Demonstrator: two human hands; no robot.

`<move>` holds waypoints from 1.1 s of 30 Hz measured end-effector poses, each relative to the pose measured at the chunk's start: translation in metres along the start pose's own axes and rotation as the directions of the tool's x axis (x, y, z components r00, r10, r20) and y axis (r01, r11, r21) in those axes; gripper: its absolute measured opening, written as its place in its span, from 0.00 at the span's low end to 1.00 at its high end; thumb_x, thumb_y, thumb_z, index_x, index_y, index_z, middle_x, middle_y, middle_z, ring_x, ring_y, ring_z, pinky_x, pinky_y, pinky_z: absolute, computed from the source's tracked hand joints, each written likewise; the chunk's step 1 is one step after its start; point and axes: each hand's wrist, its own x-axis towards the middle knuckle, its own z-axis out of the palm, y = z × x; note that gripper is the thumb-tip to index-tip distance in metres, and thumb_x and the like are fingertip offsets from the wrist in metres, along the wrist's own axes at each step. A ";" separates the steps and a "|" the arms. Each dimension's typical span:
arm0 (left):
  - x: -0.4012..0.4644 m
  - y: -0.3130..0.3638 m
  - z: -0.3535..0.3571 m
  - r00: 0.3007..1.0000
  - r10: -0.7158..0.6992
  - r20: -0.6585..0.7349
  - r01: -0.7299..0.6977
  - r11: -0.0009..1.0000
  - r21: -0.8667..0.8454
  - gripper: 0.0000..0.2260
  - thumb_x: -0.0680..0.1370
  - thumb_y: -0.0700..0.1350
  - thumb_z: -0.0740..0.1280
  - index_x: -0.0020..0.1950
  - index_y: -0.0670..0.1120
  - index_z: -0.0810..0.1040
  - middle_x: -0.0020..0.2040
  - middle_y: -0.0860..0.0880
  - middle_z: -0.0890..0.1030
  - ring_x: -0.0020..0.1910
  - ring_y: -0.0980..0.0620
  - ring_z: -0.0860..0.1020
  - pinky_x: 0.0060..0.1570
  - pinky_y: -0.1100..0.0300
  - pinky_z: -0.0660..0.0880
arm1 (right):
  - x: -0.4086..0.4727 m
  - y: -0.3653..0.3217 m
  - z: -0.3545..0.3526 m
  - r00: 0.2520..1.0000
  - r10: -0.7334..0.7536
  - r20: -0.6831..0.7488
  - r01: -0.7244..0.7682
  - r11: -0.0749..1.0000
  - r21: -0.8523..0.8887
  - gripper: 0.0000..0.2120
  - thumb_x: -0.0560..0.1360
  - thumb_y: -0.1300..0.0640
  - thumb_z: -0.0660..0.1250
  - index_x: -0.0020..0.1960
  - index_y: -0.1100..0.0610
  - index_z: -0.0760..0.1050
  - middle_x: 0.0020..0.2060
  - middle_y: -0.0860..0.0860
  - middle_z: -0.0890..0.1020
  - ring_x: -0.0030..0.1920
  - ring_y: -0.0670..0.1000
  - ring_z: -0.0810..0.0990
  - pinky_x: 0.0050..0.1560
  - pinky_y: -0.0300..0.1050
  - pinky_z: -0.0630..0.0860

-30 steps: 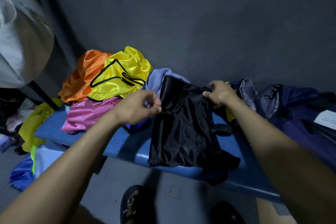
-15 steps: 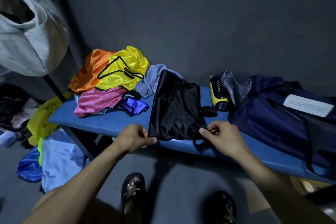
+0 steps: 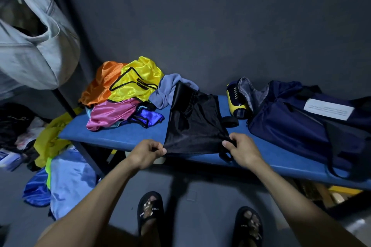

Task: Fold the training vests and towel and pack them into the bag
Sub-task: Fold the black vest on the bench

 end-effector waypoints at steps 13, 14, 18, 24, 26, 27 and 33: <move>0.029 0.017 0.011 0.940 0.019 -0.341 0.087 0.952 0.292 0.11 0.76 0.55 0.71 0.45 0.49 0.75 0.47 0.51 0.79 0.49 0.48 0.78 0.52 0.51 0.77 | -0.003 -0.034 -0.010 0.995 -0.072 -0.070 0.040 0.923 -0.384 0.25 0.80 0.42 0.63 0.73 0.50 0.65 0.55 0.48 0.79 0.58 0.55 0.77 0.59 0.55 0.74; 0.031 0.020 0.013 0.895 0.201 -0.397 -0.048 0.931 0.361 0.11 0.76 0.54 0.69 0.52 0.50 0.76 0.53 0.50 0.77 0.53 0.48 0.75 0.55 0.50 0.75 | -0.003 -0.041 -0.011 0.990 -0.113 -0.081 0.064 0.890 -0.451 0.24 0.80 0.43 0.62 0.73 0.51 0.66 0.59 0.50 0.76 0.61 0.56 0.74 0.59 0.56 0.72; 0.042 0.027 0.028 0.859 0.510 -0.043 -0.360 0.661 0.659 0.32 0.82 0.68 0.47 0.79 0.52 0.66 0.78 0.49 0.67 0.77 0.47 0.63 0.76 0.46 0.60 | 0.008 -0.055 0.000 0.905 -0.419 -0.078 0.318 0.786 -0.530 0.27 0.81 0.40 0.55 0.75 0.53 0.68 0.70 0.55 0.70 0.71 0.60 0.68 0.70 0.58 0.66; 0.051 0.012 0.018 0.912 0.346 0.221 -0.390 0.561 0.730 0.48 0.69 0.82 0.49 0.83 0.60 0.45 0.84 0.54 0.47 0.82 0.49 0.43 0.79 0.39 0.40 | 0.021 -0.035 0.013 0.866 -0.203 0.457 0.447 0.725 -0.524 0.50 0.70 0.20 0.41 0.84 0.47 0.39 0.83 0.48 0.39 0.82 0.50 0.36 0.80 0.61 0.36; 0.051 0.007 0.013 0.886 0.342 0.313 -0.444 0.430 0.786 0.52 0.68 0.76 0.63 0.83 0.60 0.38 0.84 0.52 0.45 0.82 0.47 0.43 0.79 0.40 0.39 | 0.023 -0.029 0.013 0.856 -0.241 0.457 0.478 0.705 -0.523 0.52 0.72 0.19 0.50 0.83 0.47 0.37 0.83 0.48 0.38 0.82 0.50 0.35 0.80 0.61 0.37; 0.051 0.002 0.014 0.876 0.339 0.343 -0.459 0.369 0.808 0.53 0.70 0.70 0.66 0.82 0.60 0.35 0.84 0.51 0.44 0.82 0.46 0.43 0.79 0.42 0.38 | 0.024 -0.027 0.013 0.853 -0.250 0.459 0.487 0.699 -0.524 0.53 0.71 0.19 0.52 0.83 0.47 0.37 0.83 0.48 0.38 0.82 0.50 0.35 0.80 0.61 0.37; 0.053 -0.013 0.005 0.739 0.585 0.333 -0.620 0.398 0.676 0.34 0.77 0.51 0.59 0.83 0.57 0.53 0.83 0.55 0.55 0.82 0.54 0.50 0.81 0.51 0.45 | 0.028 -0.024 0.002 0.847 -0.314 0.429 0.494 0.762 -0.419 0.50 0.71 0.18 0.50 0.84 0.45 0.45 0.83 0.45 0.46 0.82 0.46 0.42 0.80 0.60 0.37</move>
